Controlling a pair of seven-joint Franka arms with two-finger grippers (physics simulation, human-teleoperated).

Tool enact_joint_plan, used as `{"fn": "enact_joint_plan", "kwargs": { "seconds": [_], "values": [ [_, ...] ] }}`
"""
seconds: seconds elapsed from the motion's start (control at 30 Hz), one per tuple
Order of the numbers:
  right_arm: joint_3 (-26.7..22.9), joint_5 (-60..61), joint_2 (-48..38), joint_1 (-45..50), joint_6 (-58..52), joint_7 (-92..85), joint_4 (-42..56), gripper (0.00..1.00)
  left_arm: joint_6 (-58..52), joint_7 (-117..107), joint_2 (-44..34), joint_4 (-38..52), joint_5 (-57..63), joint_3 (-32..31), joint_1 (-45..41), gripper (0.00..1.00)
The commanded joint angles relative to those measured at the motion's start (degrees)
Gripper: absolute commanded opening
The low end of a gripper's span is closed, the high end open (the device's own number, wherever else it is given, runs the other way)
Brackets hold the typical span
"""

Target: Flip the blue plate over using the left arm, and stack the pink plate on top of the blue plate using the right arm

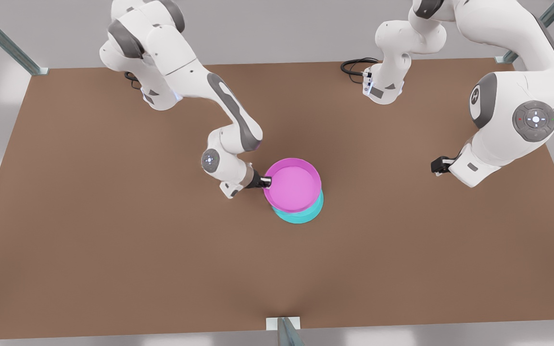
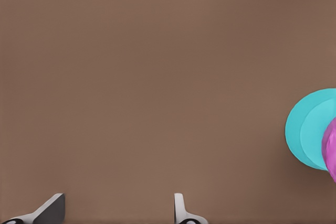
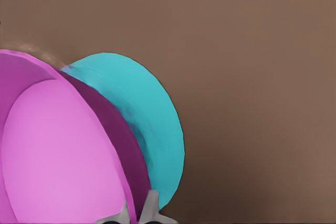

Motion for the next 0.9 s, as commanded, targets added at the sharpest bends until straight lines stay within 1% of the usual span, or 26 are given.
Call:
{"fn": "enact_joint_plan", "kwargs": {
  "seconds": [0.0,0.17,0.2,0.23,0.27,0.3,0.4,0.43,0.47,0.53,0.6,0.63,0.7,0.73,0.77,0.8,0.83,0.87],
  "values": [
    [0.0,-0.6,0.5,0.1,1.0,0.6,0.3,0.21,0.0,0.0,0.0,-0.1,0.0,0.0,0.1,1.0],
    [0.0,-0.6,1.5,0.9,1.4,2.4,1.6,0.21,0.0,0.0,0.0,-0.1,0.0,0.0,0.0,1.0],
    [0.0,-0.6,1.5,0.9,1.2,2.3,1.6,0.28,0.0,0.0,0.0,-0.1,0.0,0.0,0.1,1.0],
    [-0.1,-0.6,1.4,0.8,1.2,2.4,1.5,0.61,0.0,0.0,0.0,-0.1,0.0,0.0,0.1,1.0],
    [-0.3,-0.6,1.4,0.9,1.2,2.4,1.5,0.85,0.0,0.0,0.1,-0.1,0.0,0.0,0.1,1.0],
    [-0.5,-0.7,1.0,0.9,1.2,2.3,1.4,1.0,0.0,0.0,0.1,-0.1,0.0,0.0,0.0,1.0],
    [-0.8,-0.8,1.0,1.0,1.3,2.0,1.5,1.0,0.0,0.0,0.1,-0.1,0.1,0.0,0.0,1.0],
    [-2.0,-1.0,0.0,1.1,0.7,1.6,1.2,1.0,0.0,0.0,0.1,-0.1,0.0,0.0,0.0,1.0],
    [-3.1,-1.4,-3.6,0.7,0.2,1.2,-0.4,1.0,0.0,0.0,0.0,0.0,0.0,0.0,0.0,1.0],
    [-3.2,-2.8,-6.6,-1.3,-1.3,0.0,-0.5,1.0,0.0,0.0,0.0,0.0,0.0,0.0,0.0,1.0],
    [-3.2,-5.0,-12.3,-6.9,-6.3,-5.0,-2.7,1.0,-0.1,0.0,0.0,0.0,0.0,0.0,0.0,1.0],
    [-3.5,-12.1,-16.5,-10.2,-10.0,-7.4,-3.6,1.0,-0.1,0.0,0.0,0.0,0.0,0.0,0.0,1.0],
    [-3.3,-32.4,-23.4,-16.5,-16.1,-8.6,-3.2,1.0,-0.1,0.0,-0.1,0.1,-0.1,0.0,0.0,1.0],
    [-3.0,-42.6,-25.6,-21.3,-26.4,-9.9,-0.4,1.0,-0.1,0.1,-0.1,0.1,-0.1,0.0,0.0,1.0],
    [-1.2,-49.8,-26.9,-26.8,-35.1,-11.0,3.8,1.0,-0.1,0.1,-0.1,0.1,-0.2,0.0,0.0,1.0],
    [3.0,-56.4,-28.8,-33.3,-35.9,-12.8,4.2,1.0,-0.1,0.1,-0.1,0.2,-0.2,0.0,0.0,1.0],
    [3.5,-56.2,-28.4,-36.2,-40.5,-14.1,6.8,1.0,-0.1,0.1,-0.1,0.2,-0.2,0.0,0.0,1.0],
    [2.8,-56.0,-28.4,-36.4,-42.9,-16.6,8.0,1.0,-0.1,0.1,-0.1,0.2,-0.2,0.0,0.0,1.0]
  ]
}}
